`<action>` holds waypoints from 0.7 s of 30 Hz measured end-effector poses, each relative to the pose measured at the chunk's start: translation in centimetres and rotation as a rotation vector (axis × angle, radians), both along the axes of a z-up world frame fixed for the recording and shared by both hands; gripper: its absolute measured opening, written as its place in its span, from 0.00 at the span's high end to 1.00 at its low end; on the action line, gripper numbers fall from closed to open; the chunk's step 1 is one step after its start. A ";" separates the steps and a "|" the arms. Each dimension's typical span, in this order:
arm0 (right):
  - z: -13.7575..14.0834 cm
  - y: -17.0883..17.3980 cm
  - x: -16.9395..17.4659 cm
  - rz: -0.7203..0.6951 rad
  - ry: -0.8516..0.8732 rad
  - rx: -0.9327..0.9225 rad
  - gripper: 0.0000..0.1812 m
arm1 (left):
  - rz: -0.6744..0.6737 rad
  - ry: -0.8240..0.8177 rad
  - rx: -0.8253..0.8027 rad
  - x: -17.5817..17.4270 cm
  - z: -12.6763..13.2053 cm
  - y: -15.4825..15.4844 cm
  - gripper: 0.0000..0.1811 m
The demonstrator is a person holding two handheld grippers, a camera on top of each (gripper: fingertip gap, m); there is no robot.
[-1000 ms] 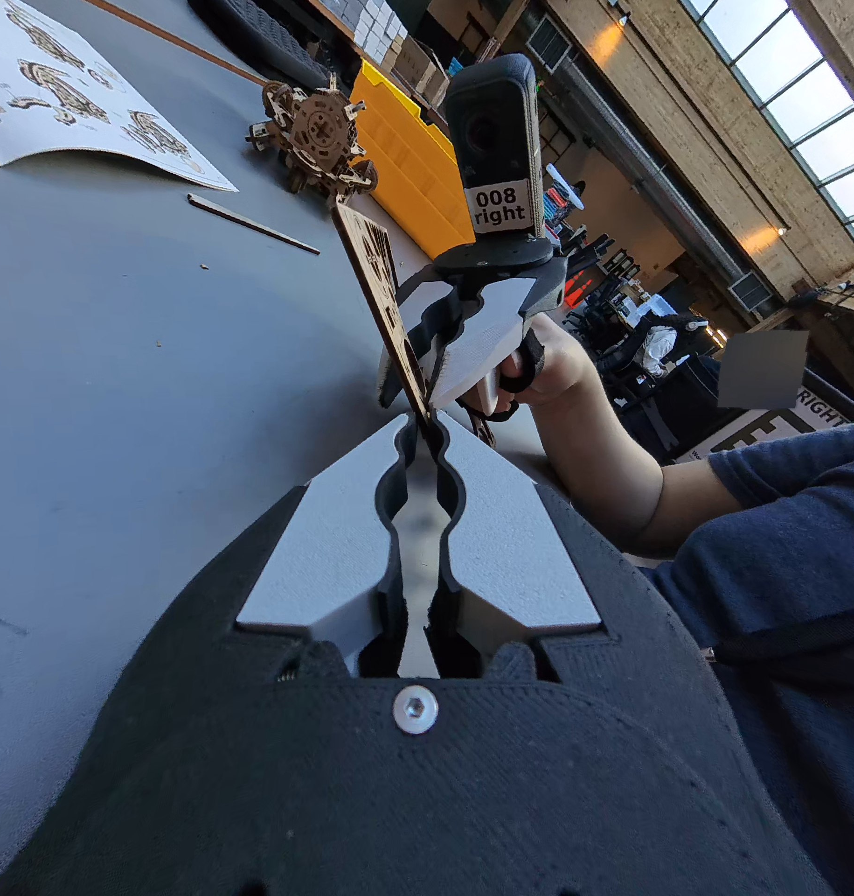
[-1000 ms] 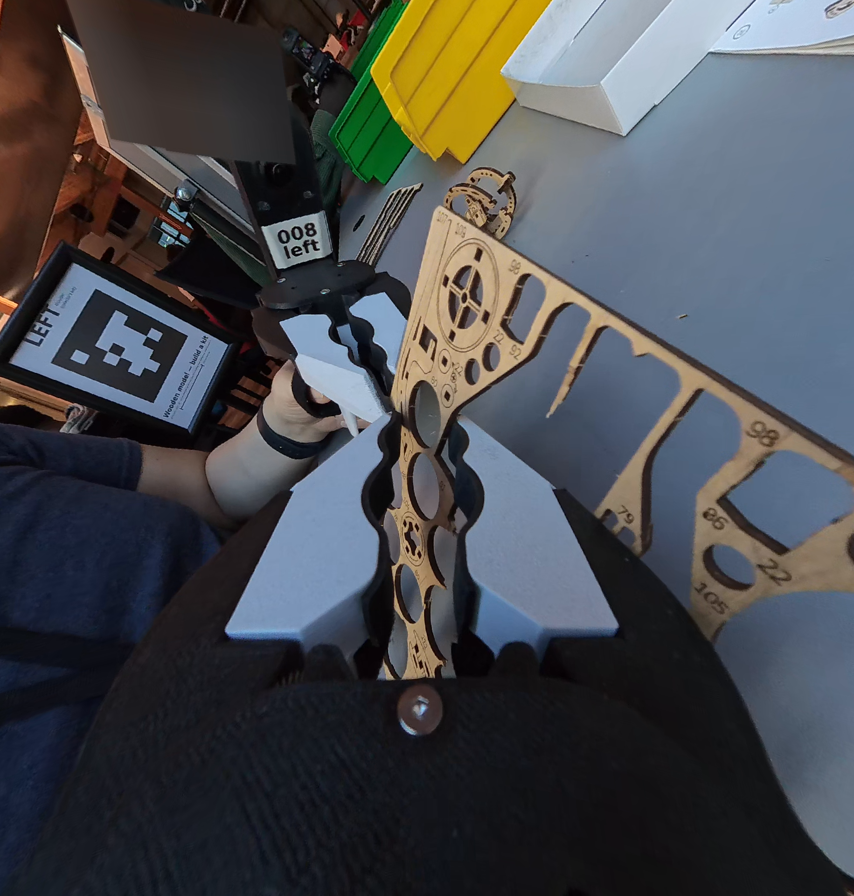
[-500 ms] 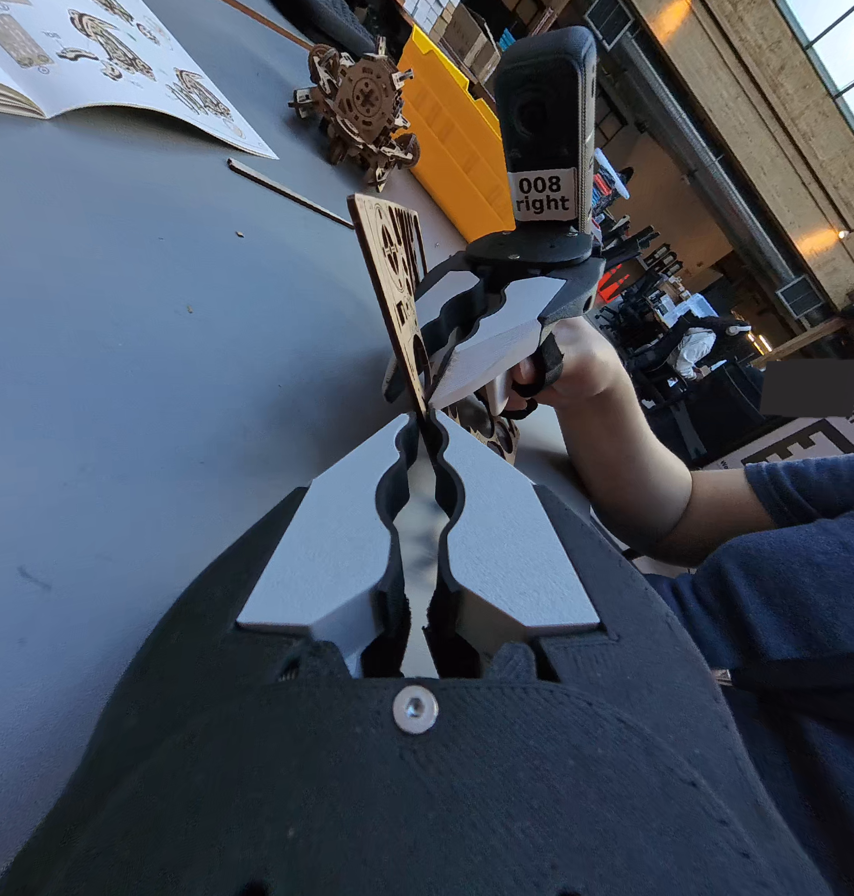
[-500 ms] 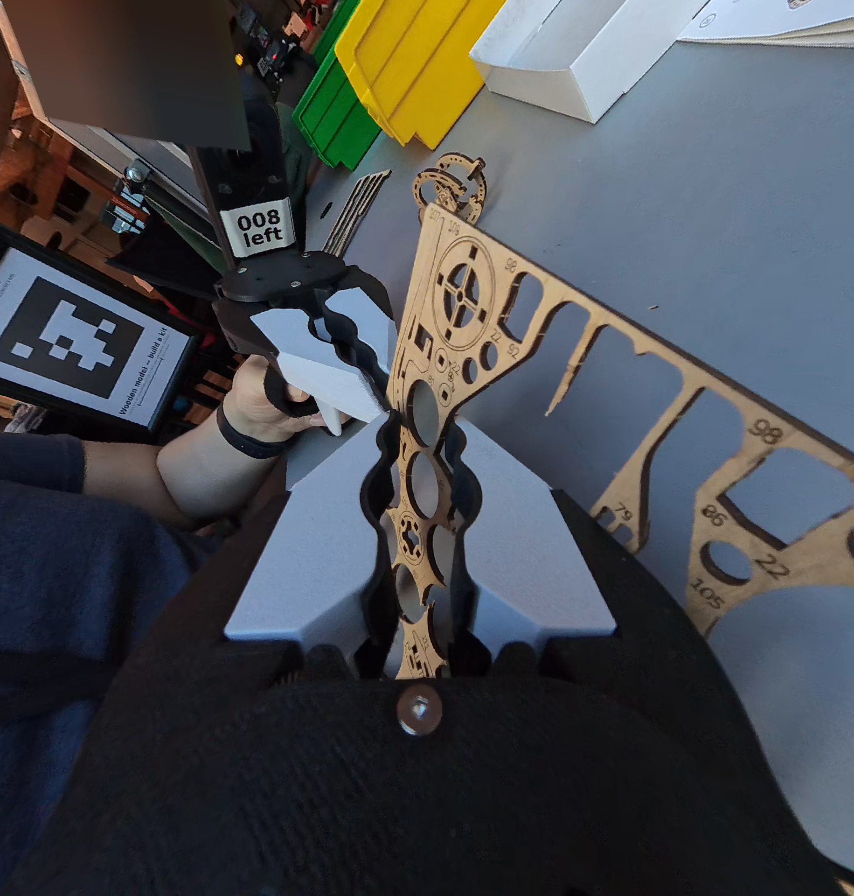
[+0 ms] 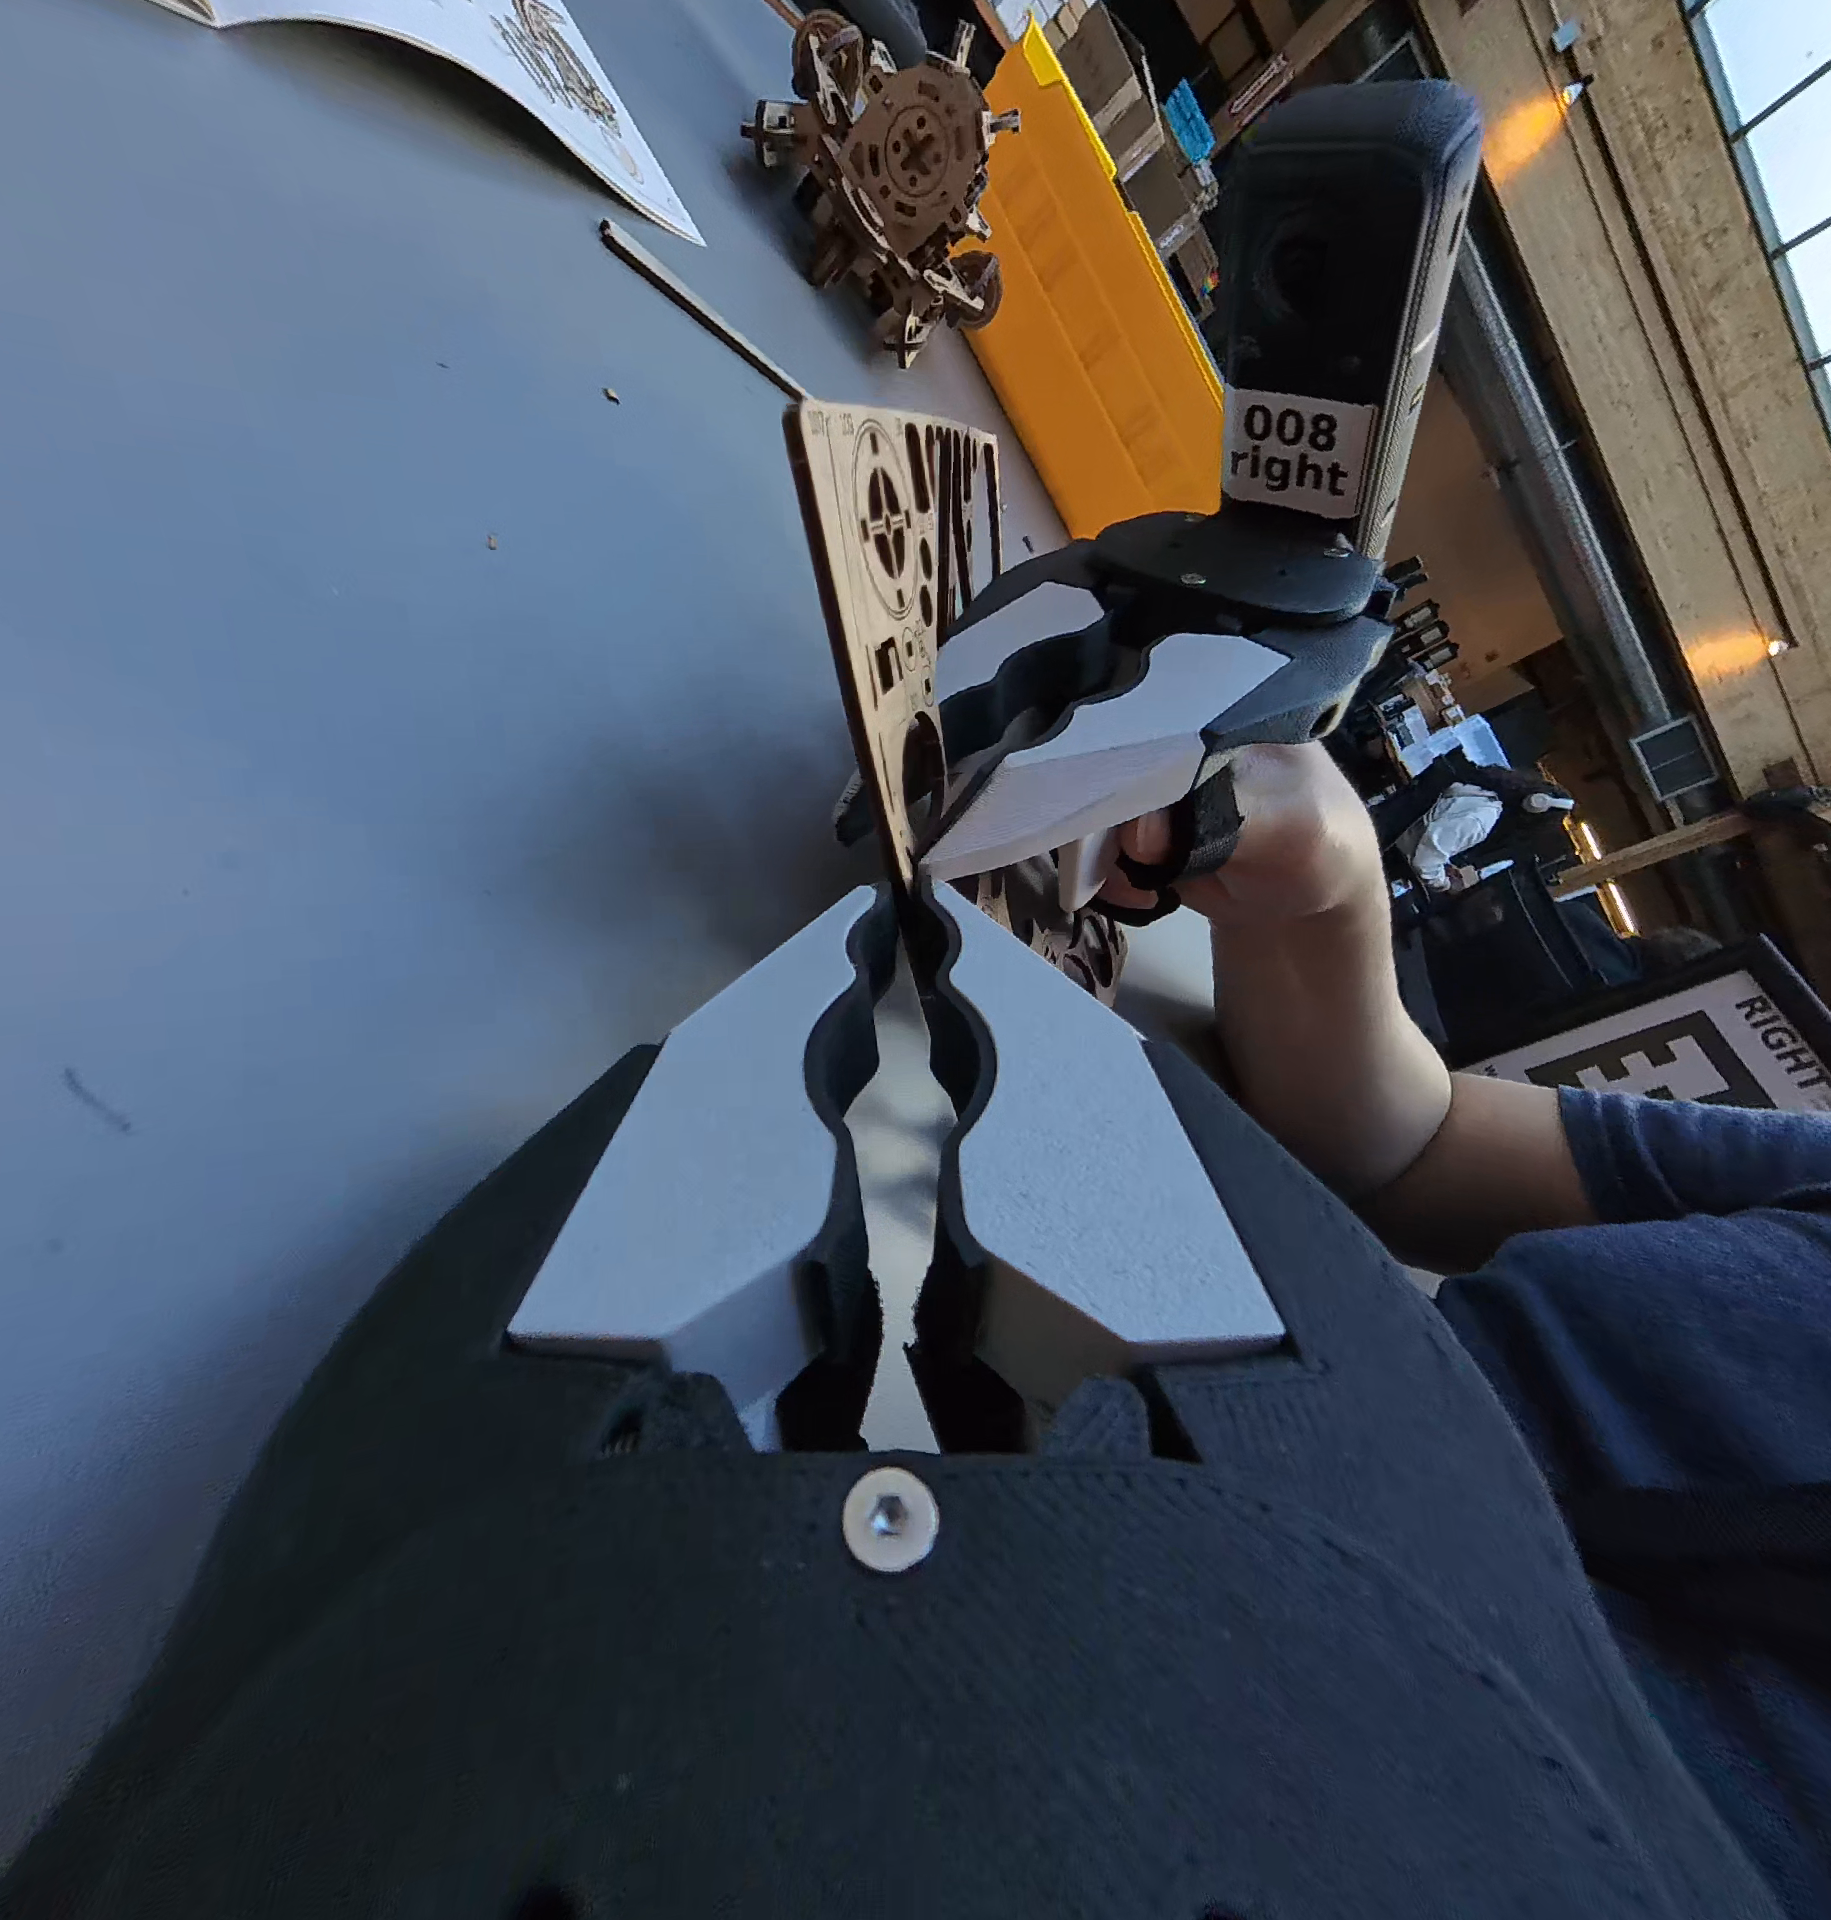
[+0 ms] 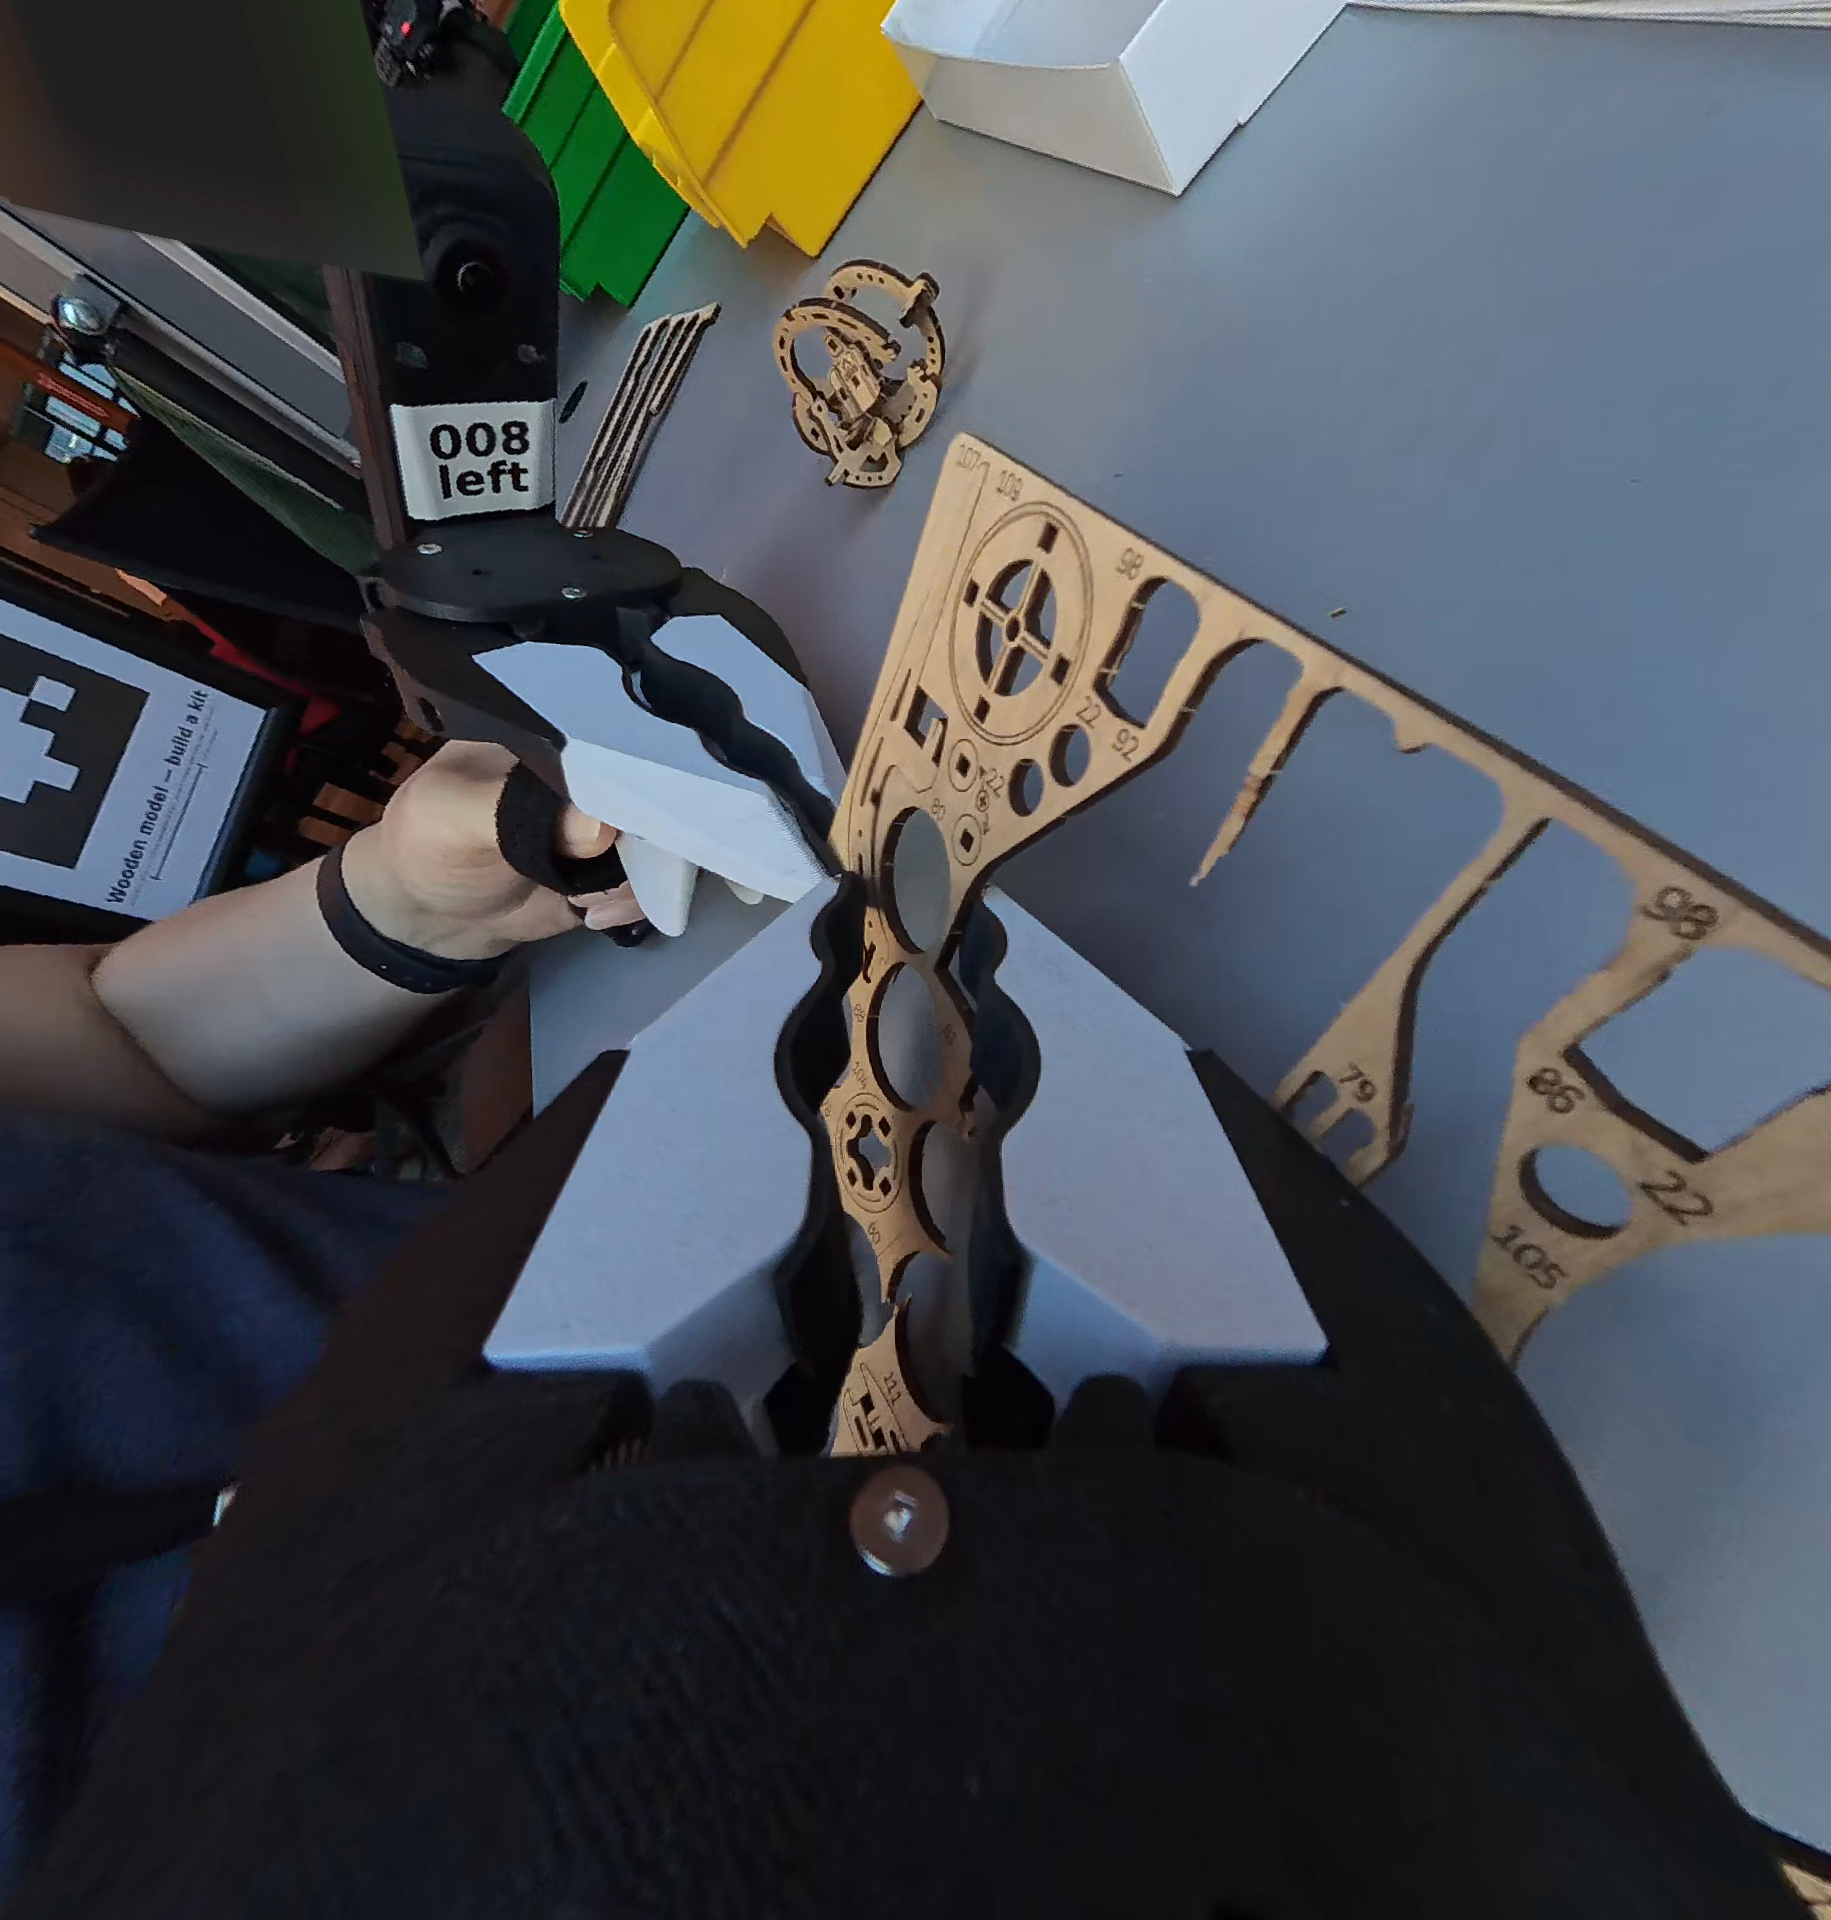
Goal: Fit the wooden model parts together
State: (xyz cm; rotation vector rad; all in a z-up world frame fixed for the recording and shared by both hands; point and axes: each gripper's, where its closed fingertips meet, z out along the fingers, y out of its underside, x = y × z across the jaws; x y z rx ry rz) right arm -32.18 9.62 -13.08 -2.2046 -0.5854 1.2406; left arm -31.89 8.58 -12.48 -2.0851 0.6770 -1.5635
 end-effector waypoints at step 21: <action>1.1 -0.6 0.0 0.034 0.076 -0.018 0.92 | 0.097 -0.124 0.067 -1.1 2.5 1.7 0.91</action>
